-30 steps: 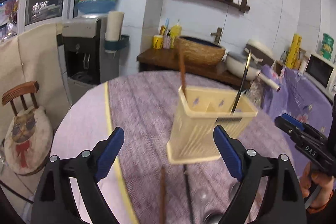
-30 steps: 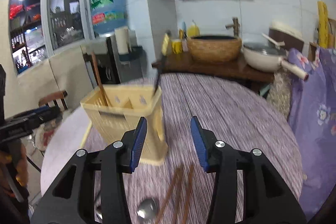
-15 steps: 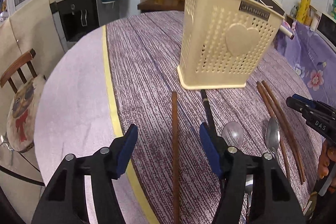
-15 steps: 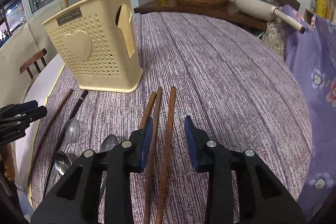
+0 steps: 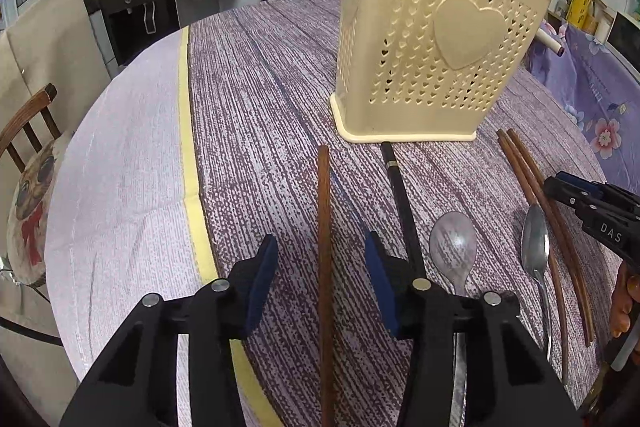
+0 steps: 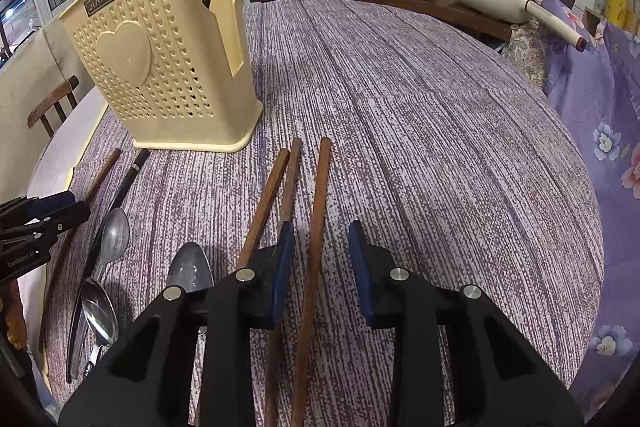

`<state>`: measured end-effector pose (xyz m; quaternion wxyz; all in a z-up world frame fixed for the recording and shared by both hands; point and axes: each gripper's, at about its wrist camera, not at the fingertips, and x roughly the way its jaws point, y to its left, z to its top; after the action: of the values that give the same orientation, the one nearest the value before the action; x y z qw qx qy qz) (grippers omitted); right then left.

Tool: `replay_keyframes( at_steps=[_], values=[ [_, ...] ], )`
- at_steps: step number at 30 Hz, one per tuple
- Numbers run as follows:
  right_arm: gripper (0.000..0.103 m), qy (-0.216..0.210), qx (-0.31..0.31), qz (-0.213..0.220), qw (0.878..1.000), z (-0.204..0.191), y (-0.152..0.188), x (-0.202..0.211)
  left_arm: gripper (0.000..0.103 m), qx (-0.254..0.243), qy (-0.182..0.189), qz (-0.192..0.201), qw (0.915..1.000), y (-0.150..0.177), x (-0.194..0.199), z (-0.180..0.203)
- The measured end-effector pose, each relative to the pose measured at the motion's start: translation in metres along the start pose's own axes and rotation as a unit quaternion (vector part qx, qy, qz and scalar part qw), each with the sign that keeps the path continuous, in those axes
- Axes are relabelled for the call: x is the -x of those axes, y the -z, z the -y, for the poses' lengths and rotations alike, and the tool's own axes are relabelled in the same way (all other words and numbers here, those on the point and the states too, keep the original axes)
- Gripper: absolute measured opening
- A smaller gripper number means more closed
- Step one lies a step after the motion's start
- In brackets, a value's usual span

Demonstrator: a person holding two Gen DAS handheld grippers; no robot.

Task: Organize utensils
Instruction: 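Close the left tool on another wooden chopstick while the right tool grasps a wooden chopstick, then lift both wooden chopsticks and lower them into the cream holder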

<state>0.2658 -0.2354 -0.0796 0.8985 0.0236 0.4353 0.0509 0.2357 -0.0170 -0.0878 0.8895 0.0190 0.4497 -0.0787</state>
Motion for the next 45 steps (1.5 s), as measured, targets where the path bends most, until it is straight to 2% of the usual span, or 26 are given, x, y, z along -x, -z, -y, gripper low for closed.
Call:
replay_keyframes(
  at_steps=[4,8,11,23,27,38,45],
  values=[
    [0.023,-0.002,0.003,-0.009,1.0,-0.001,0.001,-0.005,0.031,-0.002,-0.017,0.006,0.9998,-0.002,-0.002,0.002],
    [0.02,0.003,0.005,-0.009,1.0,-0.004,-0.002,-0.008,0.018,0.002,-0.018,0.004,0.9998,-0.006,-0.004,0.001],
    [0.019,0.004,0.006,-0.011,1.0,-0.005,-0.006,-0.011,0.013,-0.005,-0.025,0.005,0.9997,-0.01,-0.008,0.004],
    [0.015,0.01,0.013,-0.005,1.0,-0.009,-0.02,-0.024,0.008,-0.011,-0.03,0.004,0.9995,-0.023,-0.018,0.01],
    [0.008,0.007,0.016,-0.005,1.0,-0.011,-0.02,-0.024,0.008,-0.011,-0.035,0.004,0.9993,-0.022,-0.017,0.01],
    [0.008,0.004,0.014,-0.004,1.0,-0.015,-0.019,-0.024,0.008,-0.016,-0.041,0.002,0.999,-0.02,-0.015,0.017],
    [0.008,-0.014,-0.004,-0.001,1.0,-0.009,-0.022,-0.025,0.008,-0.009,-0.033,0.003,0.9994,-0.021,-0.015,0.015]
  ],
)
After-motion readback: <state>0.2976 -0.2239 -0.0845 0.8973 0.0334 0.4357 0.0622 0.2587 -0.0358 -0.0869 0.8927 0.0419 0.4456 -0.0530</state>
